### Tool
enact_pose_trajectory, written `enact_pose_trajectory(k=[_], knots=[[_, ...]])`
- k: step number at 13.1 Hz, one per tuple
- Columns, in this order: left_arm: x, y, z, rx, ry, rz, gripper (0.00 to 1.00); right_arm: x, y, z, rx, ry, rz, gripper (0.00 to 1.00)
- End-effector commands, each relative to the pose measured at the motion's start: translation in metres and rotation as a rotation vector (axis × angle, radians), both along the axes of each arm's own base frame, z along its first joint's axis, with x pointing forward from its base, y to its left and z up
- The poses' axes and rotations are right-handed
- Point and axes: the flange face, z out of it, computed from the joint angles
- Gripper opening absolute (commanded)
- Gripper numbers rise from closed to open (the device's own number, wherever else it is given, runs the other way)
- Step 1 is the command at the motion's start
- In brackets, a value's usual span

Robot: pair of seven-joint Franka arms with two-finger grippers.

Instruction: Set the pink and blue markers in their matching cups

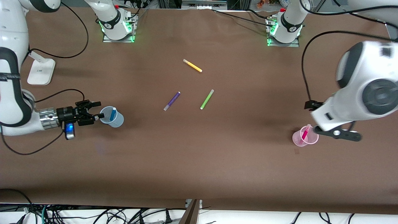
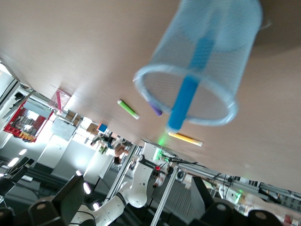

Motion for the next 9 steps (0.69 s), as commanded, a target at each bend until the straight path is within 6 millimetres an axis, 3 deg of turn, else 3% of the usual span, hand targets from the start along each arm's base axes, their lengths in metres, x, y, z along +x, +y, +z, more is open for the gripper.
enact_pose_trajectory(k=[1, 3, 4, 6, 9], knots=[[-0.026, 0.023, 0.044, -0.083, -0.077, 0.110, 1.00, -0.006, 0.018, 0.097, -0.211, -0.109, 0.095, 1.00], [-0.060, 0.055, 0.062, -0.218, -0.182, 0.227, 1.00, -0.016, 0.022, 0.159, -0.390, -0.212, 0.182, 1.00], [-0.078, 0.058, 0.071, -0.223, -0.230, 0.231, 1.00, -0.023, 0.025, 0.185, -0.469, -0.249, 0.226, 1.00], [-0.106, 0.043, 0.082, -0.222, -0.282, 0.205, 1.00, -0.036, 0.038, 0.232, -0.619, -0.327, 0.314, 1.00], [-0.112, 0.047, 0.075, -0.204, -0.272, 0.206, 1.00, -0.053, 0.066, 0.286, -0.822, -0.424, 0.438, 1.00]])
